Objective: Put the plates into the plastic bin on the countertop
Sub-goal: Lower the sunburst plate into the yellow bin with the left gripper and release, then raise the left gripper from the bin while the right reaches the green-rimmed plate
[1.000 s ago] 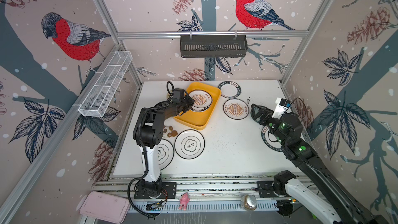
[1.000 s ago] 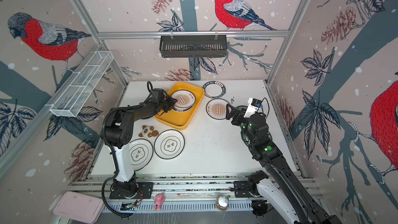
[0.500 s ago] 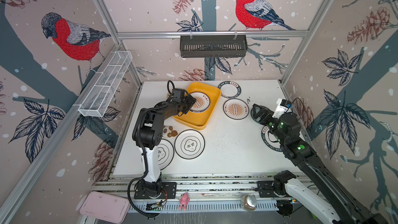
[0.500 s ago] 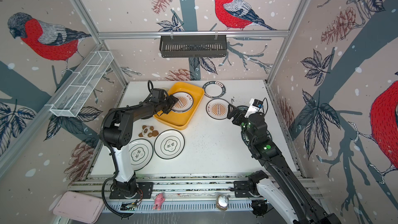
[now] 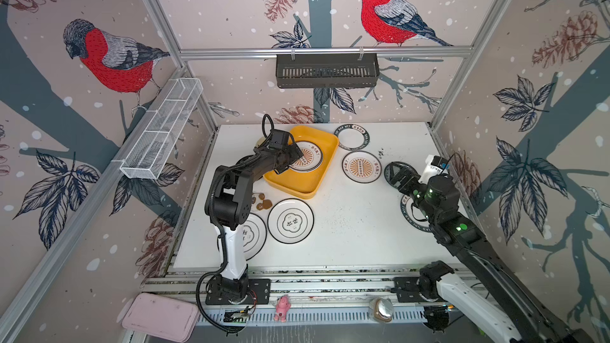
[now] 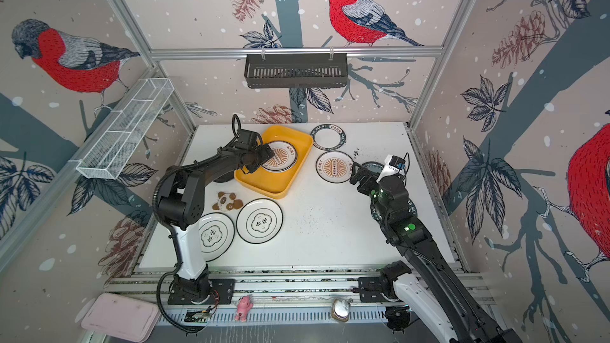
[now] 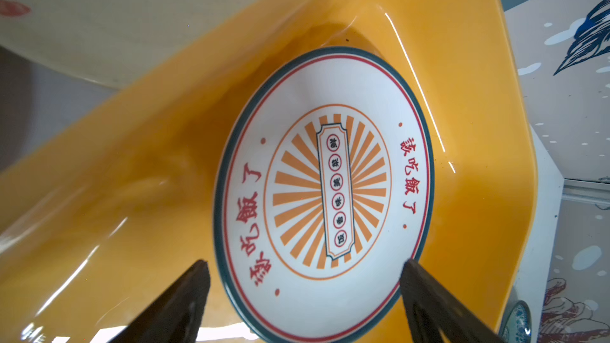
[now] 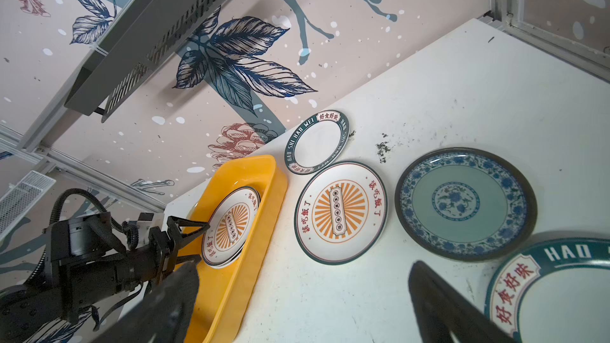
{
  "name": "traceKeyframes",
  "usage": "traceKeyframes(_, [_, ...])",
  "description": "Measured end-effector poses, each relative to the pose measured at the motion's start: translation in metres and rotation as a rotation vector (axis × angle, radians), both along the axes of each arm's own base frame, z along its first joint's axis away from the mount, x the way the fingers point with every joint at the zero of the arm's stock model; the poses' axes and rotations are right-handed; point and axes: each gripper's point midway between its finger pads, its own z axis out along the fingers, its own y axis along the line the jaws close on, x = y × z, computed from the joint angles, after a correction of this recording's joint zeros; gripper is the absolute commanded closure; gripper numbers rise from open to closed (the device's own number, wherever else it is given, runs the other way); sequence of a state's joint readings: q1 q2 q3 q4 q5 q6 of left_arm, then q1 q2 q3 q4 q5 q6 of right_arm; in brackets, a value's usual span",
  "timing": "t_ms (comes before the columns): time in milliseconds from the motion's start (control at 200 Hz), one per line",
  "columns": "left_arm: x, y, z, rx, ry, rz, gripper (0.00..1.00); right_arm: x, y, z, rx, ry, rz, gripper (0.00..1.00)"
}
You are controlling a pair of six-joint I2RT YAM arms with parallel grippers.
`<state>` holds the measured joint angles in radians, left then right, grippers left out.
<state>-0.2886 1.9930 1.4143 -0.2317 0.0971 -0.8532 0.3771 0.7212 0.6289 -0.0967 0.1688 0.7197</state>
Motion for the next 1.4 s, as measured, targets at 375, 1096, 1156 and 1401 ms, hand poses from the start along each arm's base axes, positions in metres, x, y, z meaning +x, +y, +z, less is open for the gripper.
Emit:
traceKeyframes(375, [-0.026,-0.014,0.065,0.116,-0.168,-0.100,0.04,0.004,-0.013,-0.020,0.010,0.072,-0.068,0.00])
traceKeyframes(1096, [-0.132,-0.124,0.159,-0.081,-0.695,-0.649,0.04,0.013,-0.147,-0.102,0.025,0.370,-0.571,0.00])
traceKeyframes(1156, [-0.135,-0.129,0.162,-0.078,-0.716,-0.678,0.04,0.011,-0.162,-0.112,0.034,0.402,-0.613,0.00])
traceKeyframes(1401, [-0.157,-0.153,0.168,-0.087,-0.765,-0.798,0.04,0.000,-0.212,-0.161,0.073,0.547,-0.685,0.00])
